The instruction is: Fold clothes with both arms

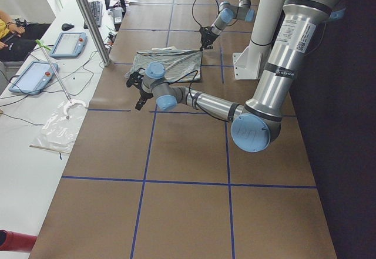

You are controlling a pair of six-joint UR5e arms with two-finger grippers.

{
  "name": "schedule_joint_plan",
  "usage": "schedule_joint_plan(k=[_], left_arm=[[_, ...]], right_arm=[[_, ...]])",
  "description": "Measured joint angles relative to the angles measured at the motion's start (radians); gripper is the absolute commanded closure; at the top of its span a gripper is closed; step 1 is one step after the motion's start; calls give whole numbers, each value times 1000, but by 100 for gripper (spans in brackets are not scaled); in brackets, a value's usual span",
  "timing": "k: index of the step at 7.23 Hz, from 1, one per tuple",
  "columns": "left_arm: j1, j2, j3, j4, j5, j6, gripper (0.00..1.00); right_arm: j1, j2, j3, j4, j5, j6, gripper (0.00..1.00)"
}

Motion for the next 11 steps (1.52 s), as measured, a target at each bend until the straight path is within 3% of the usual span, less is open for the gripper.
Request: schedule_joint_plan(k=[3, 6, 11], left_arm=[[5, -1, 1, -1, 0, -2, 0], [8, 0, 0, -5, 1, -7, 0], [15, 0, 1, -6, 2, -8, 0]], right_arm=[[90, 29, 7, -5, 78, -38, 0], [166, 111, -102, -5, 131, -103, 2], [158, 115, -137, -16, 174, -116, 5]])
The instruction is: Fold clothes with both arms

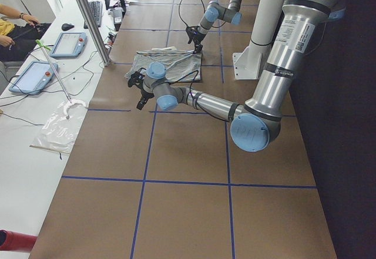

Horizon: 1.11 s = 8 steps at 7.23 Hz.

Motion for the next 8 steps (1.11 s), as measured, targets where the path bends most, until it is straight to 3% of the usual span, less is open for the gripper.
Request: schedule_joint_plan(k=[5, 8], left_arm=[[6, 1, 0, -1, 0, 1, 0], [8, 1, 0, -2, 0, 1, 0]], right_arm=[[42, -14, -1, -80, 29, -88, 6], [83, -74, 9, -91, 51, -123, 4]])
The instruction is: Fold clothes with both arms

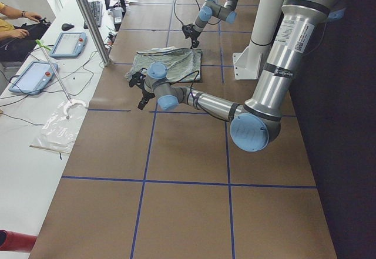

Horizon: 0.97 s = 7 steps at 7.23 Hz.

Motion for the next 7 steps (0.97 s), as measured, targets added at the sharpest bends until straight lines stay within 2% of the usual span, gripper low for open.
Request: schedule_joint_plan(k=[2, 3, 7], left_arm=[[0, 0, 0, 1, 0, -1, 0], [1, 0, 0, 1, 0, -2, 0], [5, 0, 0, 0, 0, -2, 0]], right_arm=[[31, 7, 0, 5, 25, -2, 2], [49, 49, -15, 9, 32, 4, 2], [65, 269, -229, 46, 33, 111, 2]])
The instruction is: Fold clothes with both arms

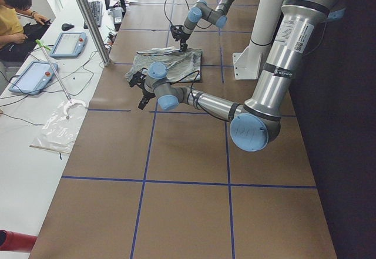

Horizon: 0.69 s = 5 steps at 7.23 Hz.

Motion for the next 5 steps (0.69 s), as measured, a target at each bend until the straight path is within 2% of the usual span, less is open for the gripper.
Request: schedule_joint_plan(k=[2, 5], left_arm=[[1, 1, 0, 0, 0, 1, 0], [1, 2, -1, 0, 0, 1, 0]], right_arm=[[6, 23, -65, 42, 1, -15, 2], [34, 12, -76, 13, 5, -97, 3]])
